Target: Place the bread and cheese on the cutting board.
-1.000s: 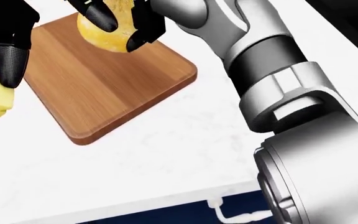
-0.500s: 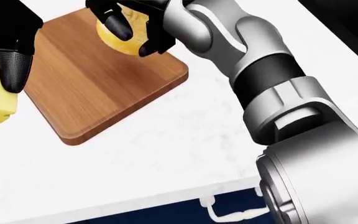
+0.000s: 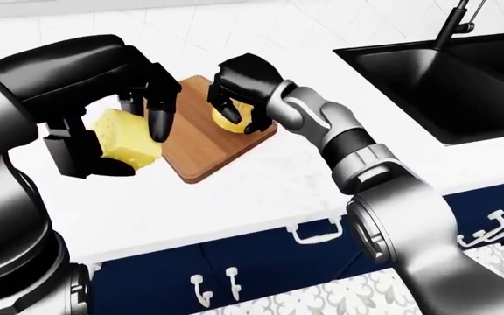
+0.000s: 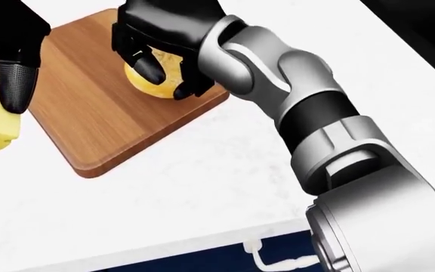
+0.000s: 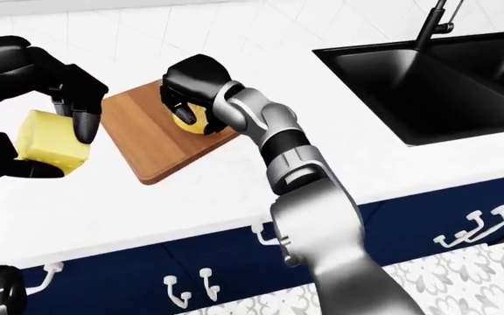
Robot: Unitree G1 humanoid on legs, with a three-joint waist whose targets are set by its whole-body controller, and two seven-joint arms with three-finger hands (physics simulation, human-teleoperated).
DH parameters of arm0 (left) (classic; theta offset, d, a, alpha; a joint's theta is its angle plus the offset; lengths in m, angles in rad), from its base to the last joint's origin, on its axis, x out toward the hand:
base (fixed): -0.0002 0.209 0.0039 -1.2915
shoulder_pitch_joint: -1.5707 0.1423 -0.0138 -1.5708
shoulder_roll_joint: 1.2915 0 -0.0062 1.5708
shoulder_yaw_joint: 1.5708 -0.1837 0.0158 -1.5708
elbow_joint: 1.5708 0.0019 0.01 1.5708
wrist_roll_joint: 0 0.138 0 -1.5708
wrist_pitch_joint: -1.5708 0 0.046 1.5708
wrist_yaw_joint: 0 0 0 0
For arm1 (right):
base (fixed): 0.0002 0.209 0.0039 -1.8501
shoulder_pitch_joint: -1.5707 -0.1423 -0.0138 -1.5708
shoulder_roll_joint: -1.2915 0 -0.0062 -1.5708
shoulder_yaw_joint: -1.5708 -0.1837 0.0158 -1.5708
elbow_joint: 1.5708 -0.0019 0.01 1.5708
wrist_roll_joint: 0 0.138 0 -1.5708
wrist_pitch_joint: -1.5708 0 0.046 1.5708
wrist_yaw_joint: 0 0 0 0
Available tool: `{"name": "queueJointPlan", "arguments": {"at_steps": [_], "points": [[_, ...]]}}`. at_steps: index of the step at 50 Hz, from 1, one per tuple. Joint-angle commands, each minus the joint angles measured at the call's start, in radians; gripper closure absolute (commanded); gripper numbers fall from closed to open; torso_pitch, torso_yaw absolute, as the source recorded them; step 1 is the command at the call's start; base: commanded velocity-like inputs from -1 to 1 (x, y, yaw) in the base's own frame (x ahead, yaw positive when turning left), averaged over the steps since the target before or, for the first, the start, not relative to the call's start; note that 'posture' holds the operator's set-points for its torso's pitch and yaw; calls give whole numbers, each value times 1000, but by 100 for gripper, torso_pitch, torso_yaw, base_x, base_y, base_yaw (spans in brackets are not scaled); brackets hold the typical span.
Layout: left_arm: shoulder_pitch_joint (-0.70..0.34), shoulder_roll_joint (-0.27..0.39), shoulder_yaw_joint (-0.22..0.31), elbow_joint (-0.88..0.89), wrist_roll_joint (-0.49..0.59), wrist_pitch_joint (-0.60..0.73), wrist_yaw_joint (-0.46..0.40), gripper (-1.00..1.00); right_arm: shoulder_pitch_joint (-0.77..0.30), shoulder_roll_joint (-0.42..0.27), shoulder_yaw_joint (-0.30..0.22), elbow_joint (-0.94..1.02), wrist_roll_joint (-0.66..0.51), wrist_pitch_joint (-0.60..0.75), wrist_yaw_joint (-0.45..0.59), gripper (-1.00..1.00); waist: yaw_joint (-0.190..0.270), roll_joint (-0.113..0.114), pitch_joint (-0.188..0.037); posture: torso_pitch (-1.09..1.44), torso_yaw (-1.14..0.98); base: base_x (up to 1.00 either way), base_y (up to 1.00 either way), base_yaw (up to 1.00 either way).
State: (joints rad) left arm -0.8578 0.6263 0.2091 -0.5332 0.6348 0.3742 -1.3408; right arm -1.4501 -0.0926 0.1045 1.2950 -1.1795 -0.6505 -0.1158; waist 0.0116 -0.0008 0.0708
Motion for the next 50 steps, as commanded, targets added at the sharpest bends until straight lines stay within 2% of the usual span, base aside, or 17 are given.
{"name": "queueJointPlan", "arguments": {"at_steps": [1,2,3,5,7,10,12,25,30,31,35,36,37,39,46,50], "points": [[-32,13,19,-12,5,0,20,100,-43,-9,-14,-39,13,3,-22,100,0,8,-32,0,0,0,0,0],[-34,14,18,-12,6,1,19,100,-45,-10,-14,-39,11,4,-24,100,0,8,-32,0,0,0,0,0],[-35,14,18,-11,6,1,19,100,-45,-10,-14,-39,11,4,-24,86,1,7,-32,0,0,0,0,0],[-32,14,19,-11,5,-1,21,100,-42,-10,-12,-38,5,4,-30,76,1,7,-32,0,0,0,0,0],[-32,14,19,-10,4,-1,22,100,-39,-7,-11,-38,1,6,-35,36,1,7,-31,0,0,0,0,0],[-33,15,20,-12,3,0,20,100,-38,-7,-12,-39,-2,5,-34,25,2,6,-31,0,0,0,0,0],[-24,13,21,-17,3,0,22,100,-35,-5,-12,-41,-4,6,-35,19,2,6,-31,0,0,0,0,0],[-20,13,21,-17,1,0,26,100,-28,-6,-12,-40,-15,4,-42,18,4,5,-31,0,0,0,0,0],[-18,11,20,-16,1,-3,29,100,-24,-8,-12,-36,-20,5,-47,-2,4,5,-32,0,0,0,0,0],[-18,11,20,-16,2,-2,29,100,-24,-9,-12,-35,-21,5,-48,-29,4,5,-32,0,0,0,0,0],[-16,9,20,-18,3,-2,28,100,-17,-8,-10,-35,-26,6,-50,-40,4,4,-32,0,0,0,0,0],[-15,9,21,-18,3,-3,29,100,-15,-7,-10,-35,-26,8,-49,-74,4,4,-32,0,0,0,0,0],[-14,9,21,-18,2,-4,29,100,-13,-7,-11,-35,-26,9,-47,-76,4,4,-32,0,0,0,0,0],[-15,9,21,-18,2,-3,29,100,-14,-7,-13,-37,-25,12,-39,-100,4,4,-32,0,0,0,0,0],[-14,12,25,-20,0,-3,28,100,-15,-12,-17,-38,-21,16,-31,-100,4,4,-33,0,0,0,0,0],[-23,15,25,-10,-1,-2,34,100,-38,-40,-43,-56,19,14,30,-100,4,3,-32,0,0,0,0,0]]}}
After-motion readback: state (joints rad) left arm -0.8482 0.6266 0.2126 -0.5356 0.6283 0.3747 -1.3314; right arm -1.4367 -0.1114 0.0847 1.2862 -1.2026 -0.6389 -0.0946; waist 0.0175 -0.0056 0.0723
